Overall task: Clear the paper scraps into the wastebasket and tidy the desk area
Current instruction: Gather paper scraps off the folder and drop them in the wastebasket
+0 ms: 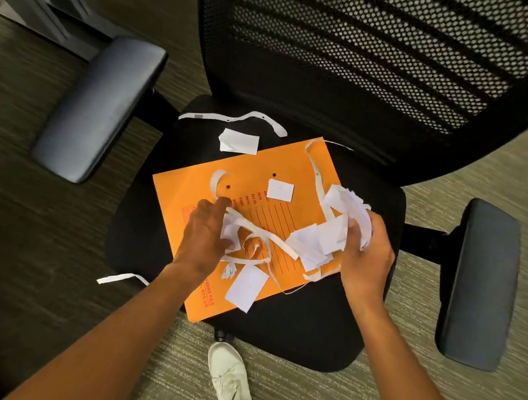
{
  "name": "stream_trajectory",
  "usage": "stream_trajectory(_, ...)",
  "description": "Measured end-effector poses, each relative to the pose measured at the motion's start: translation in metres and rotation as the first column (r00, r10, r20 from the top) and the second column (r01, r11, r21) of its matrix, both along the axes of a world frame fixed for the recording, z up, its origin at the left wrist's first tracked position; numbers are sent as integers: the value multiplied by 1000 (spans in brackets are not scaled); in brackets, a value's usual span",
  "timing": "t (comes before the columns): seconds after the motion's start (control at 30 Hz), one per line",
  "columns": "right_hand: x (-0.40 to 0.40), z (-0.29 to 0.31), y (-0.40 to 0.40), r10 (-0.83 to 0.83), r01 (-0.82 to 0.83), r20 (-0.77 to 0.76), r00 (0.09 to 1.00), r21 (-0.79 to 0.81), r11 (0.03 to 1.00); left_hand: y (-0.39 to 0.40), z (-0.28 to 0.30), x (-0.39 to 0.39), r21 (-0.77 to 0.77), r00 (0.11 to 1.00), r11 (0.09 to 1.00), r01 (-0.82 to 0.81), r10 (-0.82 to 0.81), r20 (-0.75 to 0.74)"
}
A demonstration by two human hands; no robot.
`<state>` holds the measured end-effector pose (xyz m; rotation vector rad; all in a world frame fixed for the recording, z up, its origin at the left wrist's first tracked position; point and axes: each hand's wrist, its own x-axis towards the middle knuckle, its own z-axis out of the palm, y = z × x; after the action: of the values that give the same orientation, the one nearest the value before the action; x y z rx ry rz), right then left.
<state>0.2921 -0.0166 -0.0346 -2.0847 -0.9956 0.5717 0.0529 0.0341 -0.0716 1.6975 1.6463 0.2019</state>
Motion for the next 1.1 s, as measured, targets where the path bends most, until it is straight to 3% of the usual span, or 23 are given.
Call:
stream_trajectory(0.1, 4, 8, -1, -82, 84, -41, 996, 35, 996, 1, 4, -2, -27, 994, 999, 31, -28, 110)
stream_trajectory(0.27, 13, 25, -10, -158, 182, -187, 969, 115, 977, 7, 12, -11, 29, 988, 997, 70, -73, 139)
stream_trajectory(0.33, 15, 27, -17, -104, 135, -256, 961, 109, 985, 12, 16, -16, 64, 982, 997, 43, -54, 181)
stream_trajectory(0.43, 13, 19, -24, 39, -50, -323, 946, -24, 998, 21, 20, -26, 97, 981, 995, -13, -6, 195)
stream_trajectory(0.63, -10, -11, -15, 369, -439, -266, 891, -290, 851, 28, 29, -46, 144, 965, 981, -130, 91, 247)
stream_trajectory(0.73, -21, -23, -7, 404, -432, -163, 900, -444, 785, 27, 32, -60, 87, 939, 969, -232, 200, 280)
stream_trajectory(0.9, -22, -34, 12, 441, -383, -28, 897, -547, 744, 26, 39, -68, 27, 882, 937, -348, 317, 349)
stream_trajectory(1.0, -20, -37, 25, 532, -449, -25, 846, -570, 688, 31, 47, -64, 43, 851, 915, -401, 354, 387)
stream_trajectory(1.1, -19, -34, 29, 529, -462, -26, 848, -524, 716, 34, 54, -59, 47, 835, 907, -418, 363, 413)
